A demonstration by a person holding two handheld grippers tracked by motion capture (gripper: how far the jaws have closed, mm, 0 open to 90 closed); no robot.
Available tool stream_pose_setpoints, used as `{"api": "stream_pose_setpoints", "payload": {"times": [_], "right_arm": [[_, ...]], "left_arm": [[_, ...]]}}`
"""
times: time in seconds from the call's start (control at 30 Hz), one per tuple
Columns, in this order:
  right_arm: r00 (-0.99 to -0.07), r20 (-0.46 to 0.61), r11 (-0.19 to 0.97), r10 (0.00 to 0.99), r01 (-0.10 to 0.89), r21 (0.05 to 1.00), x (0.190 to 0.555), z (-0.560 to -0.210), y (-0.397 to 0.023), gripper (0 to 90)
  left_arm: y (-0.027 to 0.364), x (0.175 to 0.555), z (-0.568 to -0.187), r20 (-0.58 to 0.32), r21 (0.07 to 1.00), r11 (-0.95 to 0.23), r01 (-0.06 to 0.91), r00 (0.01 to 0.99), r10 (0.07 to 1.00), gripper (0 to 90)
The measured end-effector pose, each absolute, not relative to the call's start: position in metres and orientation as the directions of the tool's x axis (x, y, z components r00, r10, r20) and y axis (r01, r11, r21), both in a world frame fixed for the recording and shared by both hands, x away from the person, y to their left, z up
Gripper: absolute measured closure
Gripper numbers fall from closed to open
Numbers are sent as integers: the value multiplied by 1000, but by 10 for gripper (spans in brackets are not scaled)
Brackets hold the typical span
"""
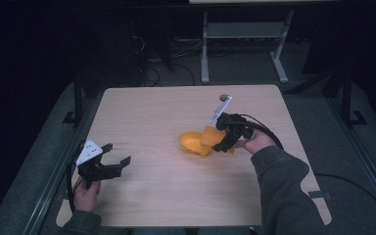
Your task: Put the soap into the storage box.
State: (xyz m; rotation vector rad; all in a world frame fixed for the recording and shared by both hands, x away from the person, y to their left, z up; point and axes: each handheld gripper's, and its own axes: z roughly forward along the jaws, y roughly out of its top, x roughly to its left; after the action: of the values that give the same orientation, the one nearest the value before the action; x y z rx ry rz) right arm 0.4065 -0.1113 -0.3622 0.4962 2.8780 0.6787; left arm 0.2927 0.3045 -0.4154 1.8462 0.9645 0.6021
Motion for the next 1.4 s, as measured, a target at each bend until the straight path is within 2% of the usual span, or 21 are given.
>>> {"api": "stream_pose_setpoints", "payload": {"times": [1.4], "right_arm": [[-954,-62,850,294,231,472,433,-353,-67,205]], "left_arm": [[305,293,-415,-7,898,-245,366,569,823,134]]}}
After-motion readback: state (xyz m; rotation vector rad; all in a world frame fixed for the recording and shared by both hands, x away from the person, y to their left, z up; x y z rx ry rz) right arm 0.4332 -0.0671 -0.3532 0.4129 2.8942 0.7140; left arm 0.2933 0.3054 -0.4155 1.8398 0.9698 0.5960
